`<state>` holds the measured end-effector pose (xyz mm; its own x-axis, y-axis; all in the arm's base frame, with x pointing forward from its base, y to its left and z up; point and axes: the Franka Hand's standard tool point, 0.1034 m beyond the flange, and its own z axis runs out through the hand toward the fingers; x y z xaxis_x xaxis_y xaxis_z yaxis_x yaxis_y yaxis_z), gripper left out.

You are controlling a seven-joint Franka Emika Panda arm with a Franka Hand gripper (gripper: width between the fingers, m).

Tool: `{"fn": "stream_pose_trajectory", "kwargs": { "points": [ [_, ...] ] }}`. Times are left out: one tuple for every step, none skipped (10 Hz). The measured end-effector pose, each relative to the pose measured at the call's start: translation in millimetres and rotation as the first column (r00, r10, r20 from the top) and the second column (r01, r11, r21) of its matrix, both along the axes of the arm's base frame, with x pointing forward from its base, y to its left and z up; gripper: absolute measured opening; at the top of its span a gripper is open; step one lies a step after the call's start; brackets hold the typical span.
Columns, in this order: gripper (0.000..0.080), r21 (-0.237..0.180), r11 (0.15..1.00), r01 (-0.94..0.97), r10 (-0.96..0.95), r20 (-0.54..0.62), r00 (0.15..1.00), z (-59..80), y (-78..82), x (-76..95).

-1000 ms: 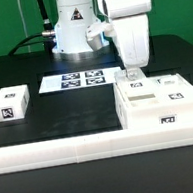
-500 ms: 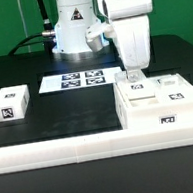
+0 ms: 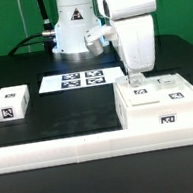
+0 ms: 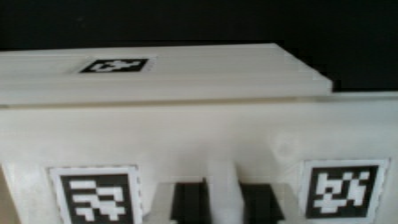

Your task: Assemble cabinet

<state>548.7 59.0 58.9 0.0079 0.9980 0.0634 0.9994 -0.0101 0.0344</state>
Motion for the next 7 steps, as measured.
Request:
{"fn": "stream_pose_trajectory", "kwargs": {
  "points": [
    [0.007,0.002,1.0,-0.006,0.006,0.003,1.0,0.1,-0.1,7.4],
    [0.007,0.004,1.0,-0.005,0.005,0.004,1.0,-0.1,0.4,16.4],
    [0.007,0.007,1.0,-0.007,0.007,0.003,1.0,-0.4,0.9,25.2],
    [0.0071,0.007,1.0,-0.007,0.007,0.0,1.0,-1.1,-0.4,27.7],
    [0.0071,0.007,1.0,-0.004,0.004,0.0,1.0,-0.9,-1.5,27.7],
    [0.0071,0.006,1.0,-0.004,0.004,-0.001,1.0,-0.4,-1.4,27.6],
    [0.0071,0.006,1.0,-0.004,0.004,-0.002,1.0,-1.1,-1.7,27.3]
  ]
}}
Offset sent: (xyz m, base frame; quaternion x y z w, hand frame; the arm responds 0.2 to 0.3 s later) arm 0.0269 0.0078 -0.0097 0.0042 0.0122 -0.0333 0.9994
